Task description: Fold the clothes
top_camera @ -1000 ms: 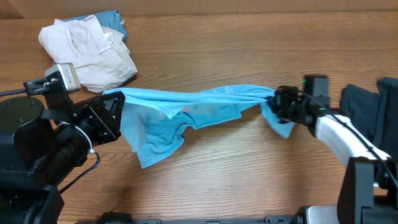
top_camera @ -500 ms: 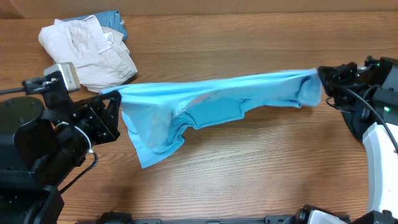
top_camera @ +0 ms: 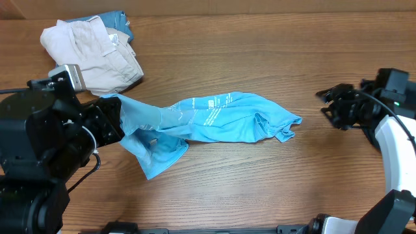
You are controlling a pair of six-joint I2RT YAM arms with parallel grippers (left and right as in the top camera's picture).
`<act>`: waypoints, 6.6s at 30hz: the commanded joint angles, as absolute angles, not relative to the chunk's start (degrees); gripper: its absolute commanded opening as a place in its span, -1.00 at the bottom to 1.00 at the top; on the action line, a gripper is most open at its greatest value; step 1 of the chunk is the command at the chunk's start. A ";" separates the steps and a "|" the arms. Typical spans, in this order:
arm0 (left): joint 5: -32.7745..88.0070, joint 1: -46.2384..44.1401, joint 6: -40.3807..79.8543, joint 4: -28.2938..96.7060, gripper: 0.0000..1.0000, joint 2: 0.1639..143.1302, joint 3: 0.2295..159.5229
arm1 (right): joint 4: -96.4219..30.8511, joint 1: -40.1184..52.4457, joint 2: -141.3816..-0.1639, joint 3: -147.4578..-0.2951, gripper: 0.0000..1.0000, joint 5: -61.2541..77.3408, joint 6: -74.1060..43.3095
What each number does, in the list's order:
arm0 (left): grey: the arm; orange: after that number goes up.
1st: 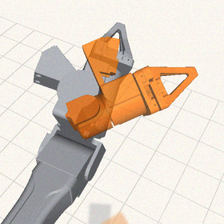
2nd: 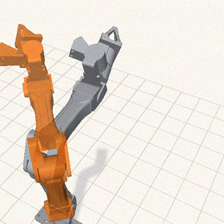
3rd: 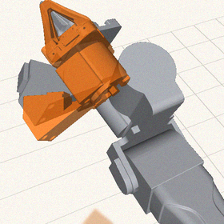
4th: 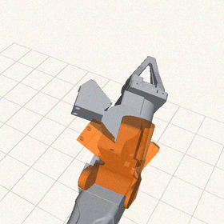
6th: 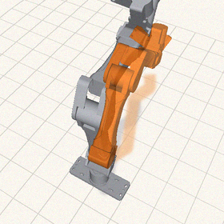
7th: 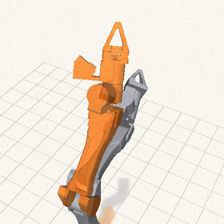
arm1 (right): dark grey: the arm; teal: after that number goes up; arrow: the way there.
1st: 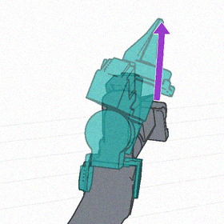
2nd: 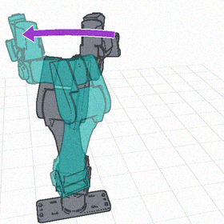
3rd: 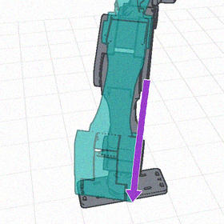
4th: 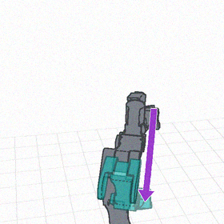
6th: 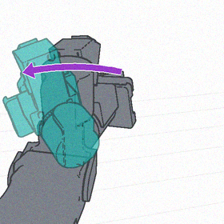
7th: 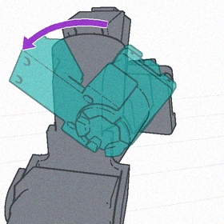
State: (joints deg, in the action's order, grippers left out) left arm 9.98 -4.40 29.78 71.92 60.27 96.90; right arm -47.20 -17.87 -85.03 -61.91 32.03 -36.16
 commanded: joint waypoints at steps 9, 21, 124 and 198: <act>9.04 -4.19 28.73 71.85 -0.88 61.10 98.52 | -52.69 -2.46 -84.25 -52.45 0.14 33.21 -22.94; 9.26 -4.19 28.93 72.82 -0.87 61.08 98.52 | -35.35 1.61 -88.84 -46.87 0.35 29.58 -39.31; 9.85 -13.52 24.45 87.90 -0.92 99.94 139.68 | -62.17 -5.87 -86.26 -111.61 -0.93 1.85 -35.57; 11.29 -3.97 14.13 49.25 -0.92 124.88 110.74 | -97.03 -19.51 -102.52 -131.48 1.00 15.57 -22.02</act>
State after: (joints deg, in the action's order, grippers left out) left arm 11.40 -3.40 16.64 52.62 121.51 110.96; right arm -97.17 -20.86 -103.26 -130.96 15.22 -22.44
